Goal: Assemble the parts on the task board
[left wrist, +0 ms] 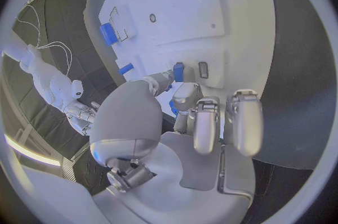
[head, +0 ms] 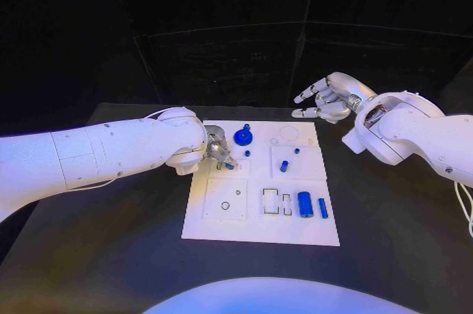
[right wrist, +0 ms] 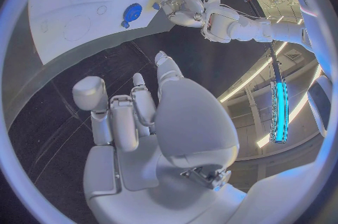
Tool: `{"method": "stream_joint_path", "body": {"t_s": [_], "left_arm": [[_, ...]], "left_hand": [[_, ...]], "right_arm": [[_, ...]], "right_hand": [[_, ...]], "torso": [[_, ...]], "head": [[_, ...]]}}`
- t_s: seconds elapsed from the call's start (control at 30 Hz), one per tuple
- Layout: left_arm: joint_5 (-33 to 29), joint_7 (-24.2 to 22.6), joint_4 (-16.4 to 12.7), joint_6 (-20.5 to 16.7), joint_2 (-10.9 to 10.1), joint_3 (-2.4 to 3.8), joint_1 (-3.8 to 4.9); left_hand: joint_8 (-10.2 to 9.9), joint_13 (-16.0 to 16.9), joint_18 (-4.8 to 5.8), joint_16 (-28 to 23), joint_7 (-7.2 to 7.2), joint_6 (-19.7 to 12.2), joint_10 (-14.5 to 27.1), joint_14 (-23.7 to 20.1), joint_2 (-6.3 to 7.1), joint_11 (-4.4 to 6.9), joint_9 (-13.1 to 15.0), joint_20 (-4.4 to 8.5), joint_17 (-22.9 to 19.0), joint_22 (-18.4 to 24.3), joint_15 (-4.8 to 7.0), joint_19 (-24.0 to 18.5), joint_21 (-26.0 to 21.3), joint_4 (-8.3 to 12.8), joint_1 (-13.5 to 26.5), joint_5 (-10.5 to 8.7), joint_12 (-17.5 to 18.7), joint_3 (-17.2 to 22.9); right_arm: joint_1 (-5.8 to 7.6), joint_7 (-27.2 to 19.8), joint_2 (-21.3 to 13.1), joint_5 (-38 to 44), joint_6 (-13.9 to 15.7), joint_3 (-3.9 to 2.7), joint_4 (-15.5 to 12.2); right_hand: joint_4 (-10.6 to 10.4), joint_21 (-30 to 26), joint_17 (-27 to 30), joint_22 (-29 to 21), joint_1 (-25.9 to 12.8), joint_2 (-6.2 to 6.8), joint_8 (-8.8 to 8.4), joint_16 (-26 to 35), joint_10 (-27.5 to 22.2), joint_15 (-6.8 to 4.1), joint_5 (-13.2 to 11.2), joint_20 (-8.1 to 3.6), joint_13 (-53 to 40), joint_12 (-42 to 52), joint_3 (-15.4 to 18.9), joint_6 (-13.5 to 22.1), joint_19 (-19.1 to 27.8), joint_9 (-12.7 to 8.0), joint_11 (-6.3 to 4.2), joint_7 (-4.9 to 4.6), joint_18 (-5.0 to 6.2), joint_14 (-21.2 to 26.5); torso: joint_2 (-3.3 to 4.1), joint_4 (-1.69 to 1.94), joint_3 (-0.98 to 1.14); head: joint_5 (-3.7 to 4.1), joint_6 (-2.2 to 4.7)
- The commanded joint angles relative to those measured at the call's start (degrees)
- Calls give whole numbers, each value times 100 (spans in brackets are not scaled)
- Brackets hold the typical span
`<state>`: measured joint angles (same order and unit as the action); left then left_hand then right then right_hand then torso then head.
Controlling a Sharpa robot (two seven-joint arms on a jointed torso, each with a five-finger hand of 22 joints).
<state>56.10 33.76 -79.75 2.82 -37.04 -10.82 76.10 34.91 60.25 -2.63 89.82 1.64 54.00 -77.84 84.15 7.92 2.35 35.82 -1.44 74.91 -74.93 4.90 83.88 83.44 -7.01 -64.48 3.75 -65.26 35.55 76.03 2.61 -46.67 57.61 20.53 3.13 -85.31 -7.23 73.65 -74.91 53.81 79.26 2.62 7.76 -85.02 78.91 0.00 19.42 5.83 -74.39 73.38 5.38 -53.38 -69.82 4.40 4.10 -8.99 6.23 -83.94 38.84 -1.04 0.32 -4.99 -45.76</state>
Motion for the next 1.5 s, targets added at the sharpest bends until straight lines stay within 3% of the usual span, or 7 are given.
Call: {"method": "stream_joint_path", "body": {"t_s": [0.03, 0.33, 0.87, 1.3, 1.5], "left_arm": [[5, 74, 27, 210, 27, -14, -15], [-19, 81, 108, 275, 91, -14, -11], [-63, 82, 221, 299, 165, -13, -8], [-67, 94, 299, 292, 215, -12, -4], [-67, 101, 325, 248, 210, -12, -3]], "left_hand": [[14, 16, 33, 18, -2, 63, -53, 585, -41, -1, -13, 34, 1509, -585, 44, 190, -13, 262, 137, 36, -42, 327], [2, 60, 36, 18, -18, 133, -76, 585, -77, 12, -23, 49, 1509, -598, 57, 197, -10, 141, 389, 30, -82, 219], [-19, 128, 43, 18, -28, 227, -112, 585, -131, 19, -37, 58, 1509, -630, 64, 213, 4, -63, 729, 22, -142, 22], [-31, 152, 48, 18, -40, 308, -133, 585, -139, 27, -43, 64, 1509, -657, 70, 225, 16, -221, 935, 14, -162, -267], [-39, 163, 49, 18, -37, 357, -142, 585, -80, 25, -46, 64, 1509, -664, 69, 226, 14, -388, 1128, 3, -167, -632]], "right_arm": [[14, -14, 2, 7, -24, -5, -9], [14, 7, -11, 7, -45, -5, -9], [14, 4, -3, 7, -49, -5, -6], [14, 5, 5, 7, -48, -5, -10], [14, 6, 5, 7, -44, -5, -11]], "right_hand": [[-14, -29, -446, -5, 5, -64, 26, 33, -12, -49, 16, -4, 4, -13, 36, 3, 32, -7, -35, 25, 83, -369], [-25, -53, -395, -54, -3, -74, 30, 59, -17, -49, 15, -4, 12, -21, 42, 4, 58, -8, -34, 25, 92, -358], [-27, -59, -388, -67, -4, -75, 31, 63, -18, -49, 15, -4, 13, -22, 43, 4, 65, -8, -34, 25, 94, -356], [-39, -74, -369, -92, -14, -78, 34, 75, -30, -48, 12, -5, 28, -38, 56, 8, 78, -9, -33, 24, 99, -351], [-47, -83, -362, -106, -20, -77, 34, 81, -33, -48, 5, -5, 31, -42, 66, 14, 85, -11, -32, 23, 101, -349]], "torso": [[0, 2, 3], [-1, -10, -4], [1, 2, -1], [-2, 3, 0], [-1, 8, -1]], "head": [[5, -5], [7, -6], [30, -18], [46, -29], [49, -19]]}}
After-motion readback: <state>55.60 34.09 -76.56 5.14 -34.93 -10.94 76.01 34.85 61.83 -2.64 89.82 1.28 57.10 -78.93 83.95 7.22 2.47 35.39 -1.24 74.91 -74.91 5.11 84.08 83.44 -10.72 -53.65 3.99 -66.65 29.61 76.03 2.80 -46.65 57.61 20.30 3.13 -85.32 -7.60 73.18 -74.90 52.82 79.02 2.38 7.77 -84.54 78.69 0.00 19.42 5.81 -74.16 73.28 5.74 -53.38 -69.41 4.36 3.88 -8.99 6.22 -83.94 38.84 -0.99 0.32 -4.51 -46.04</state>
